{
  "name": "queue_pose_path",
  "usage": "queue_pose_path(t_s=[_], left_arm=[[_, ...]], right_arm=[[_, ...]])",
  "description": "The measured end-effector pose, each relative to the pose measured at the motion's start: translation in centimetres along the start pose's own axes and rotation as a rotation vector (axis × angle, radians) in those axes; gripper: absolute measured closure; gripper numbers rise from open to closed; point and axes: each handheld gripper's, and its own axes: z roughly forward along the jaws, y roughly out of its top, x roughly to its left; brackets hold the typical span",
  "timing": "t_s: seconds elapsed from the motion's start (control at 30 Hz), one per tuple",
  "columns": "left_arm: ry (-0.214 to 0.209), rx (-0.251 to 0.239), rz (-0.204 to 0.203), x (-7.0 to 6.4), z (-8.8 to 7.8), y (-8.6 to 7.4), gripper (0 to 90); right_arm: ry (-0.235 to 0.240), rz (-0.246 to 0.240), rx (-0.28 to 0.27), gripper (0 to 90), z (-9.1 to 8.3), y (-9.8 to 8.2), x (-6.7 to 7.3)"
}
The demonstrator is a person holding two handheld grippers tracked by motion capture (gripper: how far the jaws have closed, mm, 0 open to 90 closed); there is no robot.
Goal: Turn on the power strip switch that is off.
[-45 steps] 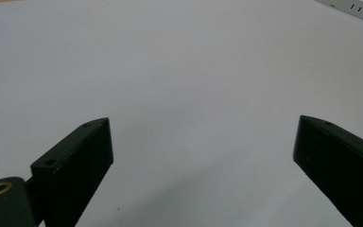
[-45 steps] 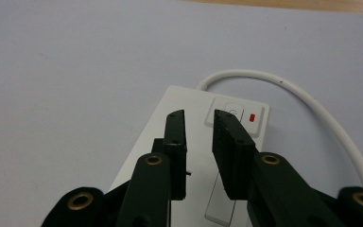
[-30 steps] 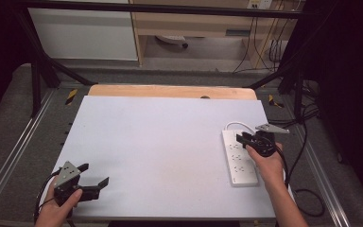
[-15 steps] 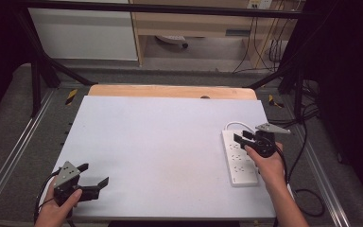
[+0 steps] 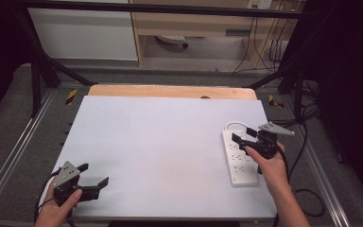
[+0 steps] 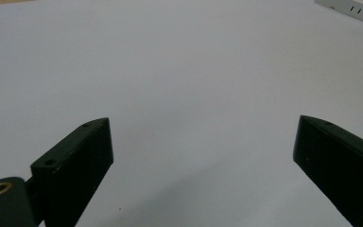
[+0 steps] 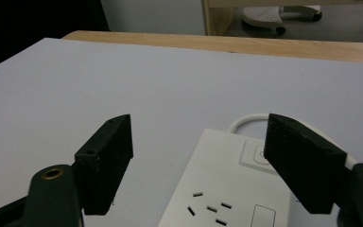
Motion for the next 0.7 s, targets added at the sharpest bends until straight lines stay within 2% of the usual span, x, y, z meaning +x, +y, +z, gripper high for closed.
queue_pose_path(t_s=[0.2,0.27,0.4,0.7], left_arm=[[0.000,0.001,0.002,0.0,0.0,0.0,5.8],[-0.001,0.000,0.000,0.0,0.0,0.0,5.8],[0.002,0.000,-0.003,0.1,0.0,0.0,5.8],[0.000,0.000,-0.001,0.0,0.0,0.0,5.8]], right_arm=[[0.017,-0.005,-0.014,16.0,-0.2,0.0,0.0],[0.025,-0.003,-0.020,10.7,-0.2,0.0,0.1],[0.017,-0.029,-0.052,3.9,-0.6,0.1,0.4],[0.019,-0.064,-0.125,2.6,-2.1,0.1,1.0]])
